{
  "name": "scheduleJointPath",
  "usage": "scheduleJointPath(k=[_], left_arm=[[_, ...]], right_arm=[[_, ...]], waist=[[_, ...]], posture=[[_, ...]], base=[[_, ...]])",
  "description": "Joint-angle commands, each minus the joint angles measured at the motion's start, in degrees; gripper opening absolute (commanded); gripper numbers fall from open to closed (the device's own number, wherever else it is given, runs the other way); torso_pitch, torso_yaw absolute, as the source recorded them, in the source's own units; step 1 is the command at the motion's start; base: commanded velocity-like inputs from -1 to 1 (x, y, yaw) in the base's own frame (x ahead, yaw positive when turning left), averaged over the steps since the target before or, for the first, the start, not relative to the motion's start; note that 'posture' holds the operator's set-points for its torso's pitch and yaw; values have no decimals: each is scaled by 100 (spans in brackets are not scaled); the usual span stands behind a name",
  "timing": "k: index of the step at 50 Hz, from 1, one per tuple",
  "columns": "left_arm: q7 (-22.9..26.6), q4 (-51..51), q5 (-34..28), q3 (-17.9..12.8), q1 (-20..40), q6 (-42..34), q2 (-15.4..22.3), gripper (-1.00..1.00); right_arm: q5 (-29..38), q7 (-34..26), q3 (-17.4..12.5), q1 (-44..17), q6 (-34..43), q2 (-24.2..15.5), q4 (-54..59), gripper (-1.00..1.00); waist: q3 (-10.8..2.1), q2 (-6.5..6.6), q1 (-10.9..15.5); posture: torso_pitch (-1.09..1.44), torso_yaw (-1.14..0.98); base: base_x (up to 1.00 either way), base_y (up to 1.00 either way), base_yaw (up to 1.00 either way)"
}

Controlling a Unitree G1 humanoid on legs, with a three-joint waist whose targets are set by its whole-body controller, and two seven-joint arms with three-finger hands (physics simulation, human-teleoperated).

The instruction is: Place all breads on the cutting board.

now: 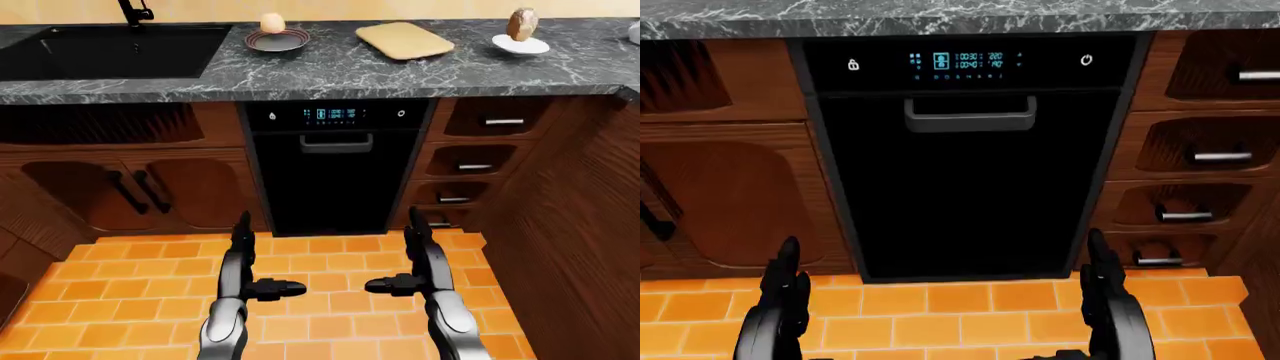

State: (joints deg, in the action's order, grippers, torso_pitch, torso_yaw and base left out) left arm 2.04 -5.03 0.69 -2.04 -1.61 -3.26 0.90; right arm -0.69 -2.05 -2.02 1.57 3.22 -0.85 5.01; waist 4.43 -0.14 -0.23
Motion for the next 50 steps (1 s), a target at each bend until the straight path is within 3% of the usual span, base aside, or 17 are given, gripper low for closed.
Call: scheduleJointPath(k=[1,3,4,5,7,8,20,26,31,35,37,41,44,50], left_arm=[[14,486,36,-12,164,344,18,100],[16,428,34,-17,166,400,18,100],[13,425,31,-17,168,405,18,100],[16,430,34,-18,161,410,19,100],[14,557,37,-8,124,325,14,100],[22,486,36,-16,125,397,18,100],[-97,450,-97,3,224,447,6,100],[-180,1852,326,-93,265,-979,-3,100],[-282,2091,487,-280,1007,-1830,176,100],[-391,2365,717,-474,1761,-2928,387,100],[-439,2388,804,-547,2108,-3235,507,100],[-612,2309,1029,-685,2828,-3753,727,100],[-789,2304,1273,-784,3522,-4359,914,100],[-1092,1508,1784,-1038,5119,-4905,1495,100]], right_arm=[[5,-3,6,-152,-315,-24,-484,100],[37,3,12,-148,-344,-24,-469,100],[46,6,13,-143,-332,-25,-487,100],[55,10,12,-141,-320,-26,-503,100],[67,8,9,-118,-371,-25,-477,100],[78,8,12,-112,-387,-24,-469,100],[131,86,-10,-218,-97,-28,-764,100],[113,168,-71,-349,898,-52,-1844,100],[239,362,-152,-993,1951,-174,-2228,100],[171,479,-237,-1551,2676,-211,-2489,100],[381,561,-141,-1664,2653,-280,-2546,100],[107,240,-175,-2060,3690,-318,-3233,100],[32,317,-340,-2842,4770,-451,-3399,100],[-362,382,-664,-4165,5844,-931,-3223,100]], waist=[[-5,-45,-12],[-351,-6,42],[-295,-7,42],[-97,-38,38],[-400,-43,41],[-427,-41,41],[-501,-25,42],[-533,-24,44],[-527,-21,54],[-537,-11,50],[-525,-5,56],[-499,0,55],[-481,8,52],[-427,4,58]], posture=[[0,0],[0,0],[0,0],[0,0],[0,0],[0,0],[0,0],[0,0],[0,0],[0,0],[0,0],[0,0],[0,0],[0,0]], base=[[0,0,0],[0,0,0],[0,0,0],[0,0,0],[0,0,0],[0,0,0],[0,0,0],[0,0,0],[0,0,0],[0,0,0],[0,0,0],[0,0,0],[0,0,0],[0,0,0]])
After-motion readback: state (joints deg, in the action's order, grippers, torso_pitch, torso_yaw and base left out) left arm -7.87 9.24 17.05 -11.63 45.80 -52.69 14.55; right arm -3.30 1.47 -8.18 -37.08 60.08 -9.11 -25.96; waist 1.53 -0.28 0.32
